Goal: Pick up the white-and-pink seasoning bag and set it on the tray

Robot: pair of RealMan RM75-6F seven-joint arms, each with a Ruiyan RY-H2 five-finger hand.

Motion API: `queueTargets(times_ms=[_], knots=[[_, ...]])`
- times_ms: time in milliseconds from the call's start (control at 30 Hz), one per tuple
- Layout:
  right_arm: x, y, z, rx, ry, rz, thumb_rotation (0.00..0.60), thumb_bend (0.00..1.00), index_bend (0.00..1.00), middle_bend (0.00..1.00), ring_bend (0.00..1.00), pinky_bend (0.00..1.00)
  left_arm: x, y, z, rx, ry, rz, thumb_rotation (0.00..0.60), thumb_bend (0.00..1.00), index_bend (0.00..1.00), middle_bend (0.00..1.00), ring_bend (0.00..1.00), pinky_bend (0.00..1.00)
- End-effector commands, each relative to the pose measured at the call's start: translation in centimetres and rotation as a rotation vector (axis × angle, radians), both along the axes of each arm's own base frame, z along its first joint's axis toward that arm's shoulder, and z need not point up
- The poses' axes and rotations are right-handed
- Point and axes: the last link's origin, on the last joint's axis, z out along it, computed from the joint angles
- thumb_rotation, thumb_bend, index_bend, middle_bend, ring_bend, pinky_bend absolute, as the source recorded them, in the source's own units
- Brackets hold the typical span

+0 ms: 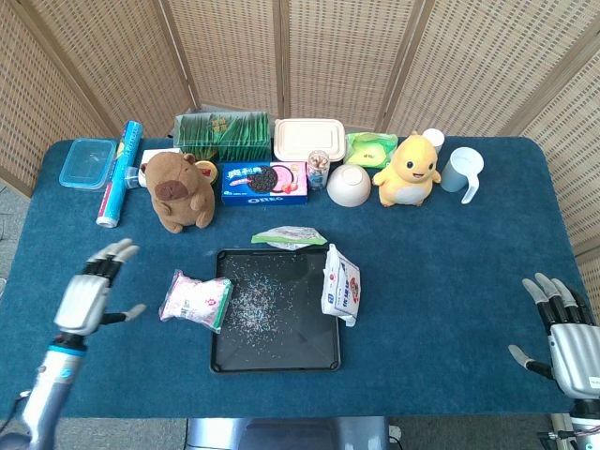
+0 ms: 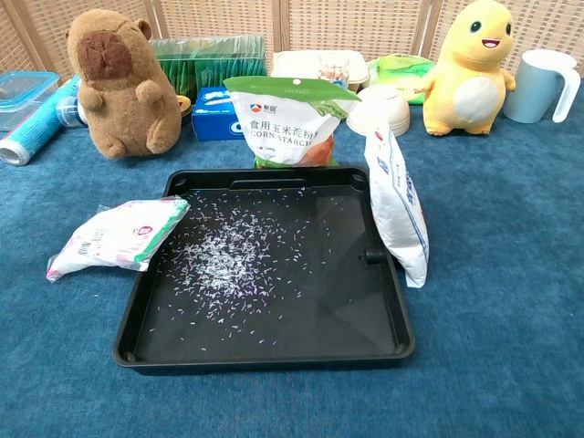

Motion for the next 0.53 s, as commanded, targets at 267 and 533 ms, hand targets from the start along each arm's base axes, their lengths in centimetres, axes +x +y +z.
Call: queueTargets(times_ms=[267,533], knots=[[0.0,0.0,0.0,-0.022,0.021,-0.004,0.600,0.03,0.06,0.04,0.06,0.07,-3.5,-4.8,7.0,0.223,0.203,0.115,0.600,0.00,0.00,0.00,0.00,0.12],[-0.2,-0.2,0.0,-0.049,0.047,-0.010,0.600,0.03,0.06,0.04,0.06,0.07,-3.7,-5.5,7.6,0.200,0.244,0.156,0.600,0.00,0.00,0.00,0.00,0.12]])
